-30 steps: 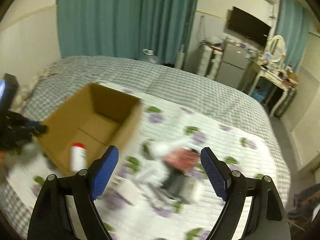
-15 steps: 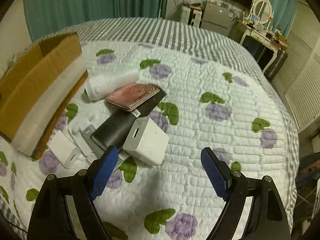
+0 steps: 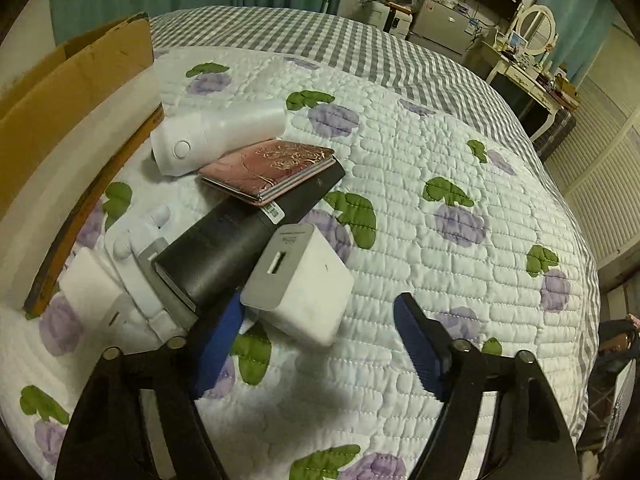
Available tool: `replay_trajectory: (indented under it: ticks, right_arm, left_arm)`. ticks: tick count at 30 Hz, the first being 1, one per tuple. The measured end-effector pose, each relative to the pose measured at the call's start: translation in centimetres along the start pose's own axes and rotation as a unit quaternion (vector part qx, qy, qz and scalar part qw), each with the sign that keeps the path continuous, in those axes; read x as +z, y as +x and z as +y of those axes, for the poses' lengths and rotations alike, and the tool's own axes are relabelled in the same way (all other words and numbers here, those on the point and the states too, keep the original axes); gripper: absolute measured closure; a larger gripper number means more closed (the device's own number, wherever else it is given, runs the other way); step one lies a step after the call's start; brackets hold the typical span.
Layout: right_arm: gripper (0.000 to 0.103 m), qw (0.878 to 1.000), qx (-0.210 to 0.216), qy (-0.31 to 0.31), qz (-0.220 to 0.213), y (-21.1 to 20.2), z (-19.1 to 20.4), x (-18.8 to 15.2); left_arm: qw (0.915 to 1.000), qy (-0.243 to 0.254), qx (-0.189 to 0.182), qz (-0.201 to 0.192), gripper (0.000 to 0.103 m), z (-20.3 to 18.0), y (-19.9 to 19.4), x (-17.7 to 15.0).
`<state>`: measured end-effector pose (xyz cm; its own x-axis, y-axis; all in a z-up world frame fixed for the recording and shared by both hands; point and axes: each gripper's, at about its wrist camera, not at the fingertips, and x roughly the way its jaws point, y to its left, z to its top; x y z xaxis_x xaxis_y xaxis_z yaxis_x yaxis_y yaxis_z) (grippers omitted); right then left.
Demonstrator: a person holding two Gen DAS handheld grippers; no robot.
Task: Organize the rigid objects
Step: 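Grasp the white square charger with the right gripper, then carry the white charger into the box and release it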
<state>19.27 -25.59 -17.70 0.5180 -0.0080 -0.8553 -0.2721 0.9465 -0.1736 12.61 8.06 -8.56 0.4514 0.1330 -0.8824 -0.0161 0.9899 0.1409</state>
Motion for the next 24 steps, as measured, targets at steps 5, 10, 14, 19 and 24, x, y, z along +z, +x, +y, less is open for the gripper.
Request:
replay_trajectory:
  ticks: [5, 10, 14, 19, 24]
  right_arm:
    - [0.072, 1.000, -0.021, -0.007, -0.007, -0.1, 0.5, 0.1]
    - [0.075, 1.000, -0.013, 0.021, -0.013, -0.3, -0.7, 0.0]
    - [0.075, 0.999, -0.003, 0.029, -0.025, -0.9, -1.0, -0.3]
    - [0.075, 0.998, 0.016, 0.041, -0.041, -2.0, -1.4, -0.8]
    - [0.076, 0.998, 0.015, 0.041, -0.054, -3.0, -1.3, -1.0]
  left_arm:
    - [1.0000, 0.000, 0.000, 0.000, 0.093, 0.0, 0.0, 0.0]
    - [1.0000, -0.002, -0.002, 0.000, 0.093, 0.1, 0.0, 0.0]
    - [1.0000, -0.004, -0.004, 0.001, 0.093, 0.3, 0.0, 0.0]
    - [1.0000, -0.007, -0.006, 0.002, 0.093, 0.3, 0.0, 0.0]
    - [0.9999, -0.009, -0.006, 0.003, 0.093, 0.3, 0.0, 0.0]
